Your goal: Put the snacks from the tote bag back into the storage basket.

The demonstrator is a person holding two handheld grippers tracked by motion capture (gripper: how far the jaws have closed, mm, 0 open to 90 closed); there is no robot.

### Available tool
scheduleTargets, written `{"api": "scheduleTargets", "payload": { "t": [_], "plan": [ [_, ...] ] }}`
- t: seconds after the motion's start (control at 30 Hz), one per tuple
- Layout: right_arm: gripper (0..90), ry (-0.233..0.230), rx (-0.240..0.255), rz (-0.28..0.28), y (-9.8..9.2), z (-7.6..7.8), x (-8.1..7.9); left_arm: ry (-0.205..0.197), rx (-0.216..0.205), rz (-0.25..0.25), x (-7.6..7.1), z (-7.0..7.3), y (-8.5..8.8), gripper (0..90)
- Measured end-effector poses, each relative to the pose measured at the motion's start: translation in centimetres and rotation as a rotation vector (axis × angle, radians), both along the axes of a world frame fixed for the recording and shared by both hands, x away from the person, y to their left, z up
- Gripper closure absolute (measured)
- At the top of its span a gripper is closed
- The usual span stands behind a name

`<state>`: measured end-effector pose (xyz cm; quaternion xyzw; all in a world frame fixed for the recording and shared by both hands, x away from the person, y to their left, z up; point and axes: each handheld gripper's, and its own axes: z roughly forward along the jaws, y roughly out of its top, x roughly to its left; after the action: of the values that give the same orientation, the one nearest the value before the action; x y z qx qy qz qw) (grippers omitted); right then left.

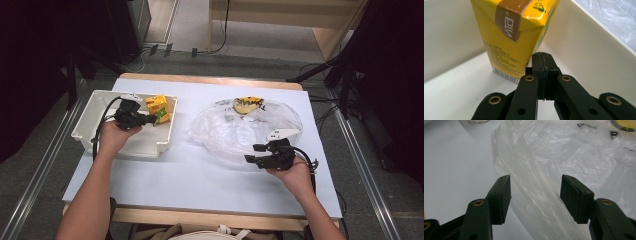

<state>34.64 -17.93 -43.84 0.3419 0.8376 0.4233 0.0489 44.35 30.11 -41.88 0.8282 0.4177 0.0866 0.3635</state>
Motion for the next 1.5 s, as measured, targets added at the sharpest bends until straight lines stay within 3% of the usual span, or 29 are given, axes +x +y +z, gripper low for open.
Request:
{"api": "scheduleTargets", "payload": {
  "t": [0.43,0.53,1.5],
  "plan": [
    [43.4,0.014,0.003,0.004,0.2,-0.1,0.0,0.019,-0.009,0.046,0.9,-0.6,0.2,90.0],
    [43.6,0.013,0.028,0.001,0.1,-0.1,0.1,0.02,-0.013,0.065,1.1,-0.7,0.2,90.0],
    [44.5,-0.008,0.038,-0.012,-0.2,0.2,-0.1,0.042,-0.039,0.072,1.7,-0.8,0.2,90.0]
  ]
}}
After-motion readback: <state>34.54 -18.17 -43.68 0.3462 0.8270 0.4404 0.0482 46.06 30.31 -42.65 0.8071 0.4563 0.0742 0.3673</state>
